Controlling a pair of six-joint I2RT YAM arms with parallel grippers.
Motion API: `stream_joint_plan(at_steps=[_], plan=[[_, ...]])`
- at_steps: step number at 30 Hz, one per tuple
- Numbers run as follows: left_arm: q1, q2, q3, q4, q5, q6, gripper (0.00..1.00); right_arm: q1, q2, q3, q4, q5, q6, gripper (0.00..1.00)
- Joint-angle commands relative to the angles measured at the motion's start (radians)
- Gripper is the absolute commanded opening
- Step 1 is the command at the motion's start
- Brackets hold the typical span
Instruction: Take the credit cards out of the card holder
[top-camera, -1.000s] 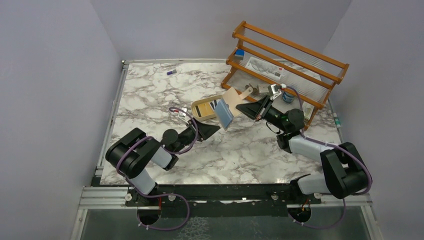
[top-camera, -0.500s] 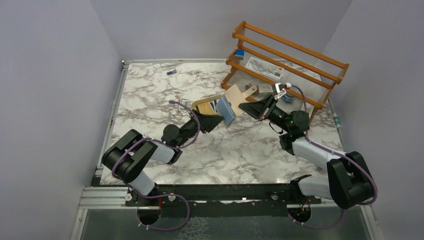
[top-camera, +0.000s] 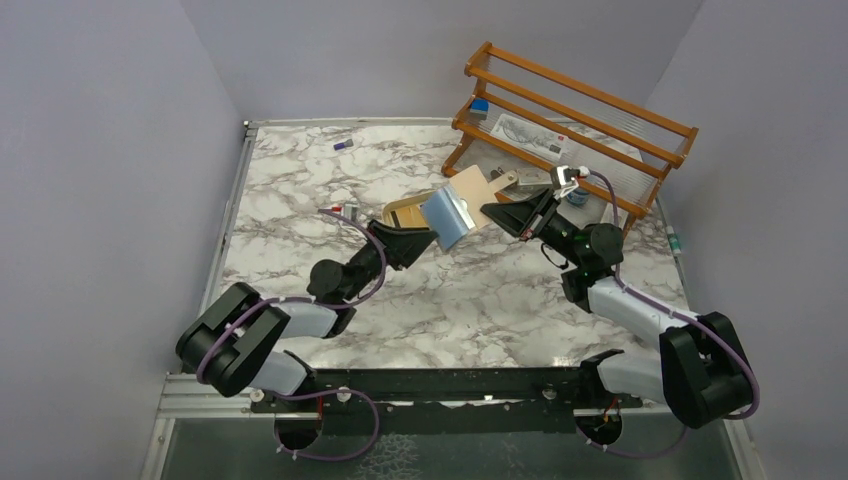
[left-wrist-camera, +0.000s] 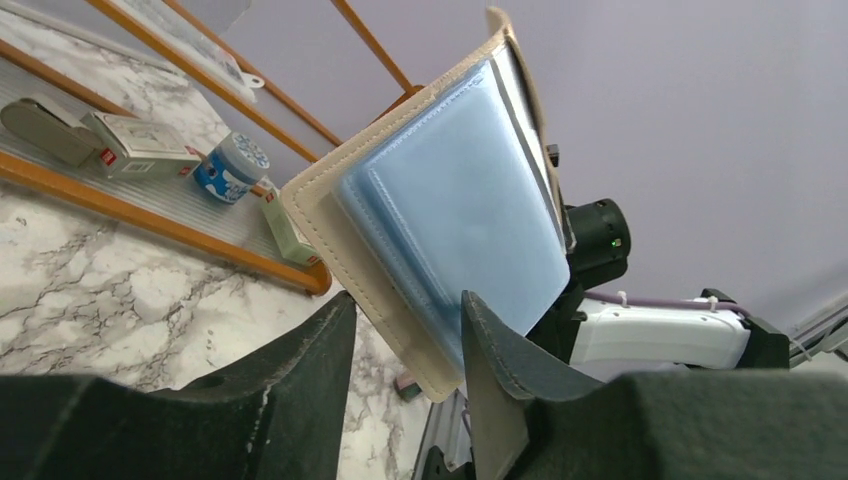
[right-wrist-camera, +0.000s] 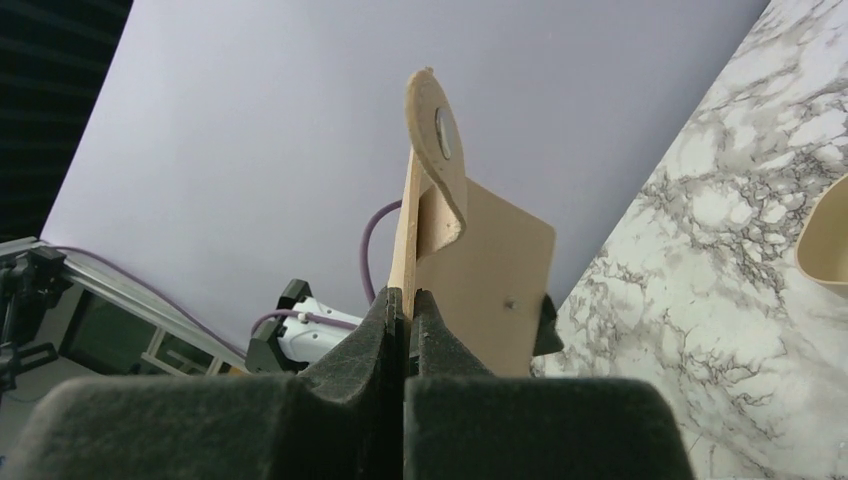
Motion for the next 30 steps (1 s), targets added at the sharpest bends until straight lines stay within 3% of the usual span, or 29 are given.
stream_joint_plan(at_steps=[1, 8, 15, 25, 27, 30], plan=[[-0.005, -0.099, -0.041, 0.271, -0.033, 0.021, 0.41, -0.002, -0.006, -0.017, -0.024, 0.017, -0.035, 0.01], [-0.005, -0.155, -0.073, 0.27, -0.052, 0.013, 0.29, -0.002, 0.001, -0.033, -0.003, 0.01, -0.038, 0.01], [-0.004, -0.202, -0.089, 0.269, -0.065, 0.021, 0.0, -0.002, -0.02, -0.048, -0.028, 0.014, -0.056, 0.01], [-0.004, -0.284, -0.115, 0.262, -0.066, 0.022, 0.0, -0.002, -0.015, -0.074, -0.035, 0.02, -0.068, 0.01], [-0.002, -0.296, -0.102, 0.207, -0.037, 0.01, 0.0, -0.002, -0.008, -0.072, -0.04, 0.006, -0.094, 0.09], [-0.003, -0.34, -0.049, -0.017, 0.024, 0.019, 0.0, -0.002, -0.02, -0.065, -0.091, -0.012, -0.139, 0.26]])
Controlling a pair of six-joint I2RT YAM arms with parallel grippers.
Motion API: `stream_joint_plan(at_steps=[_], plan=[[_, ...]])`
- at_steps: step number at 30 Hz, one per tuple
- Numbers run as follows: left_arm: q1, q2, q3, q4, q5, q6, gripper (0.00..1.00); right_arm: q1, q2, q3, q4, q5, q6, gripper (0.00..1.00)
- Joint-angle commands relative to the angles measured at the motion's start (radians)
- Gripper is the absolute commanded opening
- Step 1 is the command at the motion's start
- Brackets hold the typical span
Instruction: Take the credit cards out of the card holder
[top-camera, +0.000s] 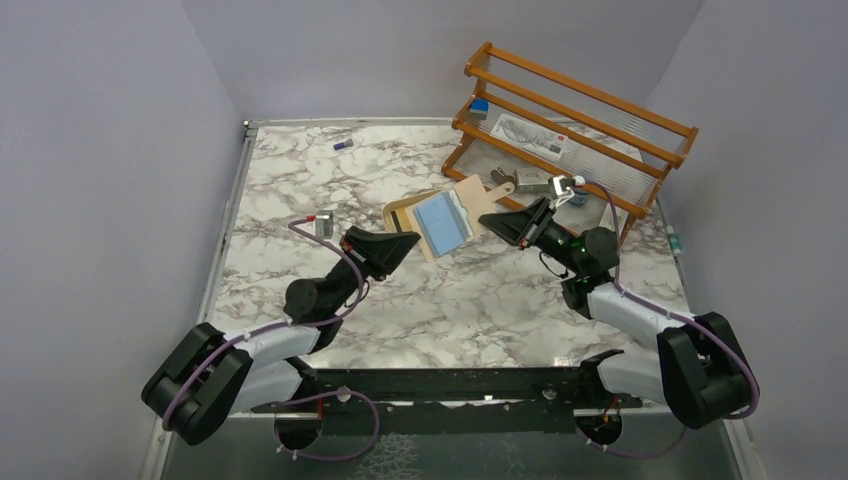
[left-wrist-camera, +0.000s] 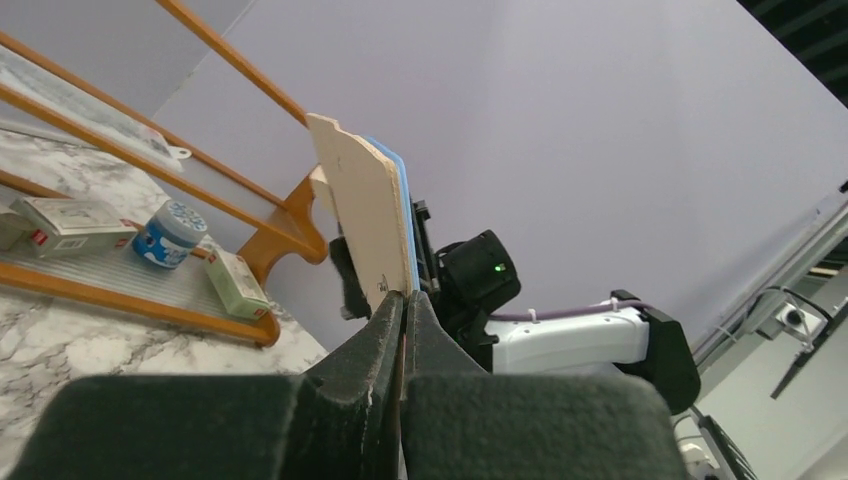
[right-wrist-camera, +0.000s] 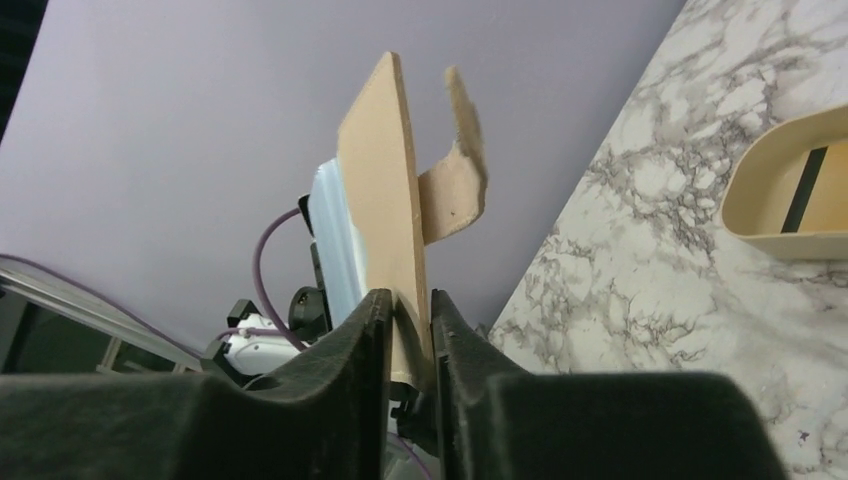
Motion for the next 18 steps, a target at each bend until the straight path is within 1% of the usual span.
stream_joint_plan(at_steps=[1, 3, 5, 7, 10, 12, 14, 16, 18], plan=[[-0.004, -0.079, 0.059, -0.071, 0.072, 0.014, 0.0, 0.004, -0.03, 0.006, -0.106, -0.025, -0.102, 0.29], [-0.002, -0.137, 0.059, -0.226, 0.054, 0.045, 0.0, 0.004, -0.065, 0.034, -0.233, -0.022, -0.177, 0.32], [-0.002, -0.208, 0.076, -0.412, 0.038, 0.1, 0.0, 0.004, -0.104, 0.061, -0.366, -0.005, -0.254, 0.38], [-0.002, -0.292, 0.106, -0.598, 0.009, 0.152, 0.0, 0.003, -0.131, 0.09, -0.499, 0.015, -0.342, 0.49], [-0.002, -0.361, 0.175, -0.87, -0.032, 0.23, 0.0, 0.004, -0.145, 0.121, -0.655, 0.041, -0.428, 0.72], [-0.002, -0.366, 0.226, -1.021, -0.051, 0.275, 0.0, 0.004, -0.145, 0.138, -0.736, 0.059, -0.48, 0.81], [-0.002, -0.342, 0.292, -1.185, -0.073, 0.318, 0.0, 0.003, -0.147, 0.159, -0.801, 0.077, -0.535, 0.86], [-0.002, -0.301, 0.357, -1.331, -0.095, 0.369, 0.0, 0.004, -0.156, 0.179, -0.866, 0.099, -0.585, 0.88], [-0.002, -0.265, 0.396, -1.42, -0.097, 0.406, 0.0, 0.004, -0.168, 0.198, -0.917, 0.125, -0.629, 0.88]])
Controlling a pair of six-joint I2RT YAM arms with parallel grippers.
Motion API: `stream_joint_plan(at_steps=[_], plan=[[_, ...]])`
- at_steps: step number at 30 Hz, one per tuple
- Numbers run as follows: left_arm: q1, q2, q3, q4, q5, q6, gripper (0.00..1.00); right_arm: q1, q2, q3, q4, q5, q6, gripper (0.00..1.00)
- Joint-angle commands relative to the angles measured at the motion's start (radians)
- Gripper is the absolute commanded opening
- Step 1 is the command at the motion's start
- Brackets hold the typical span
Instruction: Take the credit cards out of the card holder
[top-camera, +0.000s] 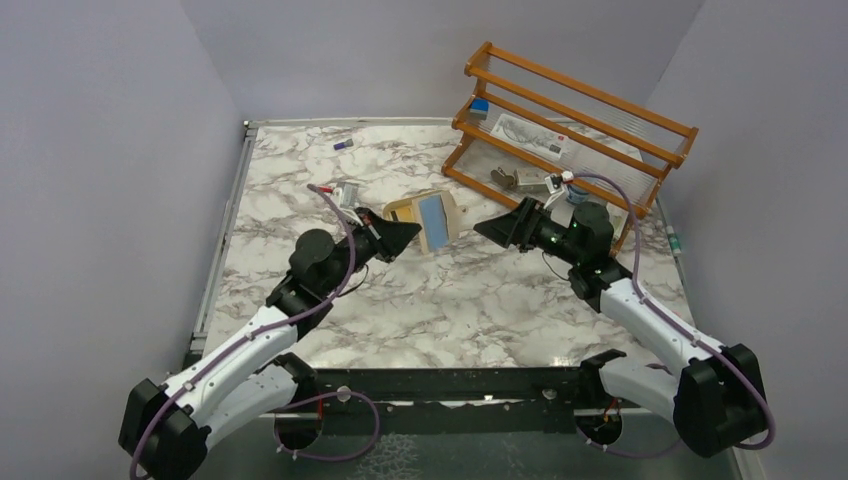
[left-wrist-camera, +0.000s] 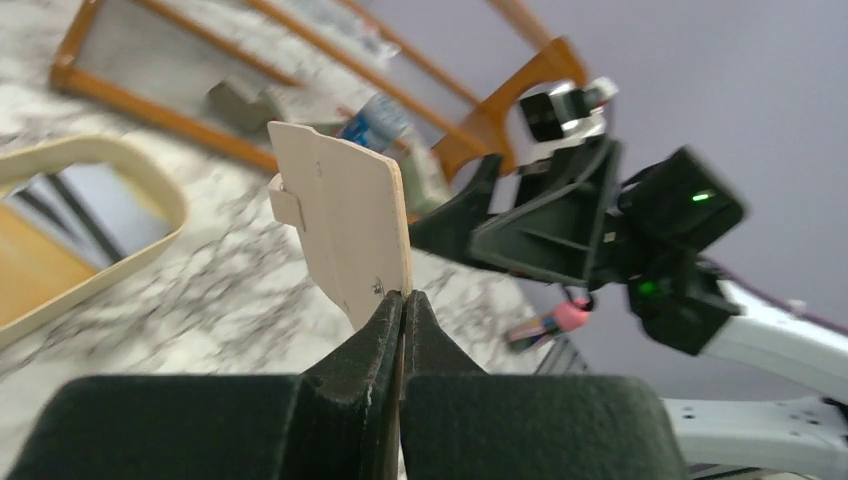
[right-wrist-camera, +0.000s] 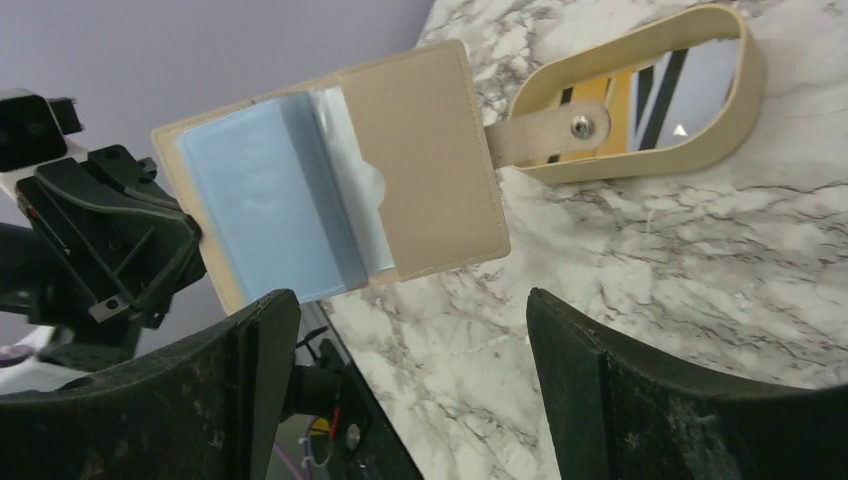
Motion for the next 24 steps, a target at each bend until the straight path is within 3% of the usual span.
stream_joint_plan(at_steps=[1, 5, 11, 15, 24], plan=[[-0.002, 0.069, 0.097, -0.388, -0.053, 0.143, 0.0, 0.003, -0.035, 0.062, -0.213, 0.087, -0.165, 0.88], [-0.002, 0.145, 0.143, -0.511, -0.051, 0.179, 0.0, 0.003, -0.042, 0.08, -0.267, 0.114, -0.21, 0.89], [-0.005, 0.228, 0.123, -0.529, 0.012, 0.133, 0.0, 0.002, -0.021, 0.06, -0.26, 0.105, -0.218, 0.89], [-0.054, 0.293, 0.131, -0.59, -0.072, 0.118, 0.0, 0.002, -0.009, 0.035, -0.231, 0.072, -0.215, 0.89], [-0.08, 0.326, 0.082, -0.53, -0.096, 0.074, 0.0, 0.004, 0.006, 0.007, -0.183, -0.002, -0.213, 0.85]])
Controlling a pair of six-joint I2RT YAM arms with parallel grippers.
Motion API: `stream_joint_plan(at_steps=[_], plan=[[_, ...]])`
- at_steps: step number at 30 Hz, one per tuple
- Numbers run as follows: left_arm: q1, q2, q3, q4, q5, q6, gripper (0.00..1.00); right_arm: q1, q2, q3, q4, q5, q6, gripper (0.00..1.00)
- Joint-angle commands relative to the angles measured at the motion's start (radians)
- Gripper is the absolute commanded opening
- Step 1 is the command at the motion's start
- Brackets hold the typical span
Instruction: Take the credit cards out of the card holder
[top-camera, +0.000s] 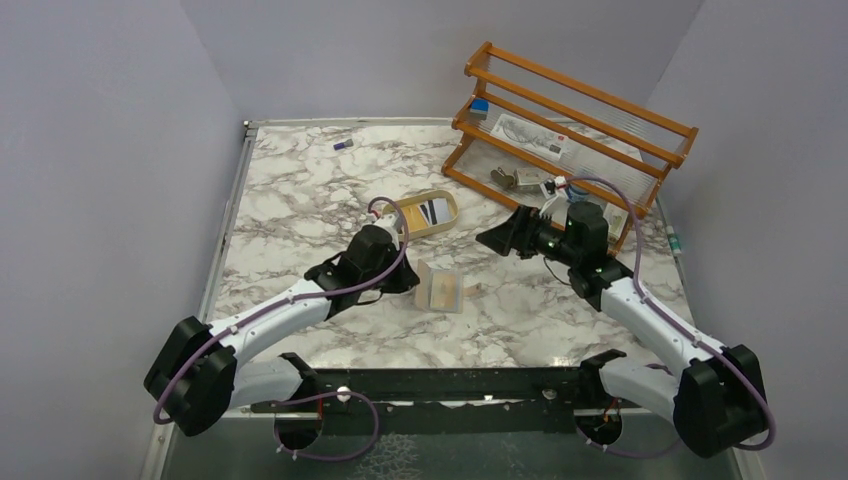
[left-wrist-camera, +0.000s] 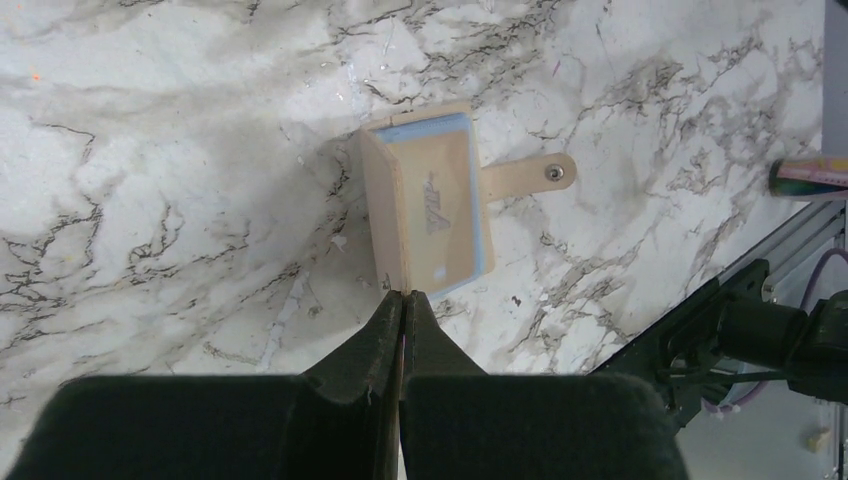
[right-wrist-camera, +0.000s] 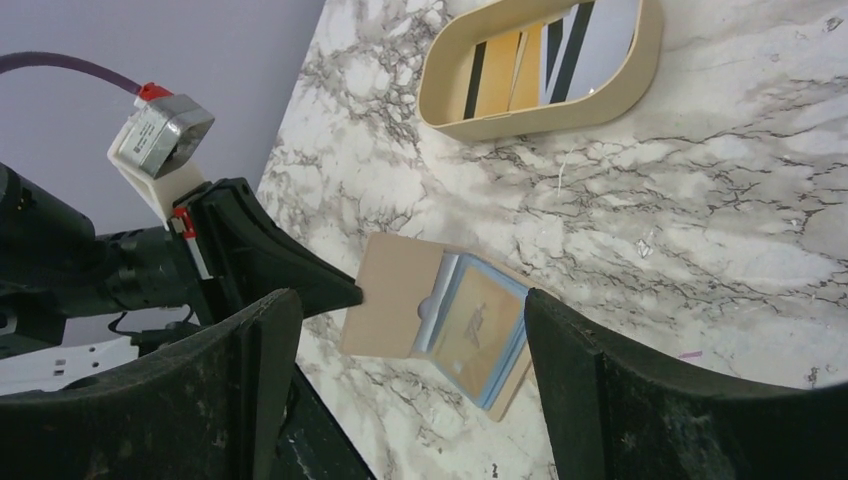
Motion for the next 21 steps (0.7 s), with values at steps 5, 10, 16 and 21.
stream_joint_plan(at_steps=[5, 10, 16, 21], plan=[[-0.002, -0.023, -0.187, 0.188, -0.053, -0.098, 0.0, 0.025, 0.088, -0.033, 0.133, -0.217, -0.015, 0.84], [-0.002, -0.053, -0.355, 0.377, -0.079, -0.127, 0.0, 0.147, 0.138, -0.11, 0.304, -0.157, 0.105, 0.82], [-0.002, -0.062, -0.426, 0.459, -0.131, -0.126, 0.0, 0.201, 0.296, -0.226, 0.588, -0.13, 0.247, 0.82], [0.0, -0.112, -0.485, 0.498, -0.188, -0.146, 0.0, 0.339, 0.475, -0.159, 0.652, -0.102, 0.254, 0.82]])
